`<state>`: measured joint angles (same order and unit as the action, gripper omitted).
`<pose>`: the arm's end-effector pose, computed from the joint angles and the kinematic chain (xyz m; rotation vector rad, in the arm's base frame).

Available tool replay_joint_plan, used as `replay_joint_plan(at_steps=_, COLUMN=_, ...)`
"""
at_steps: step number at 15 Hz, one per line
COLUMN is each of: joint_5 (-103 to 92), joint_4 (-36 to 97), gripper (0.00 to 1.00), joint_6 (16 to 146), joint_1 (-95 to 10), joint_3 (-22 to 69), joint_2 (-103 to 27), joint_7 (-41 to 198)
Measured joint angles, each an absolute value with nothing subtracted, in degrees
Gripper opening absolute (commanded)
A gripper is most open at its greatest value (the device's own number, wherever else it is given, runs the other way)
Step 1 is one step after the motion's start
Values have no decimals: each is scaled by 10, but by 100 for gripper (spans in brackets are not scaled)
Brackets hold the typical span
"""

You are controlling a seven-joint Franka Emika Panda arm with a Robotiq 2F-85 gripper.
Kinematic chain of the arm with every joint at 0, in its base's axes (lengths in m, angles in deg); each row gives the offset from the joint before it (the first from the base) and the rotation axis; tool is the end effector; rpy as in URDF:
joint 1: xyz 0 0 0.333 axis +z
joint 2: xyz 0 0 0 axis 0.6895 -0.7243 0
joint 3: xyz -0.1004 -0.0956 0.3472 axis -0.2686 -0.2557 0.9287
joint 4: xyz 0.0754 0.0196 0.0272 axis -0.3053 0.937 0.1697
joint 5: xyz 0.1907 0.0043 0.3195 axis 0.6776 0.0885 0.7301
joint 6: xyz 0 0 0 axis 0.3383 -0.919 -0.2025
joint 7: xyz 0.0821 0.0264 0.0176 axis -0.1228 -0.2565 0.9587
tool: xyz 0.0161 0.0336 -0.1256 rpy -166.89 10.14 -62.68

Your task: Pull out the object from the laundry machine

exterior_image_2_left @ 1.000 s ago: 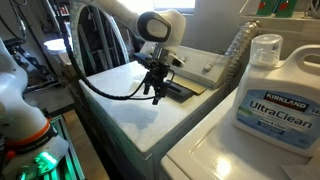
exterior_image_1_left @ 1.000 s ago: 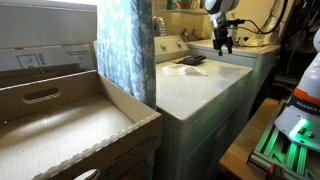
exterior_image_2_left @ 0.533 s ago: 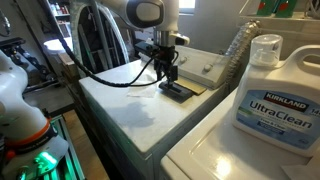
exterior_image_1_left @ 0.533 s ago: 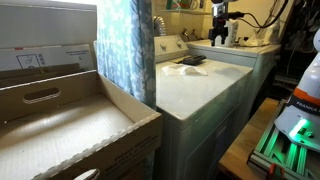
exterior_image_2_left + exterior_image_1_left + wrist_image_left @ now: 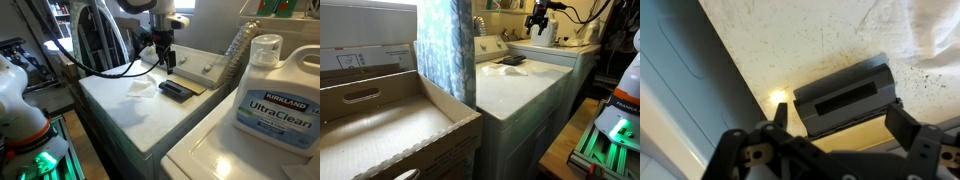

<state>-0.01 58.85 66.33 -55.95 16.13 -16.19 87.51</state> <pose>0.4669 -0.2019 0.5105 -3.0496 0.5408 -0.1485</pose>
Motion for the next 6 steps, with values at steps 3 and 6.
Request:
replay_joint_plan(at_steps=3, joint_5=-1, joint_4=586, gripper=100, joint_6=663, joint_1=-559, joint_3=163, joint_2=-149, joint_7=849)
replay_joint_plan(at_steps=6, joint_5=-1, joint_4=585, gripper=100, joint_6=663, joint_1=-558, joint_3=164, joint_2=-144, joint_7=842)
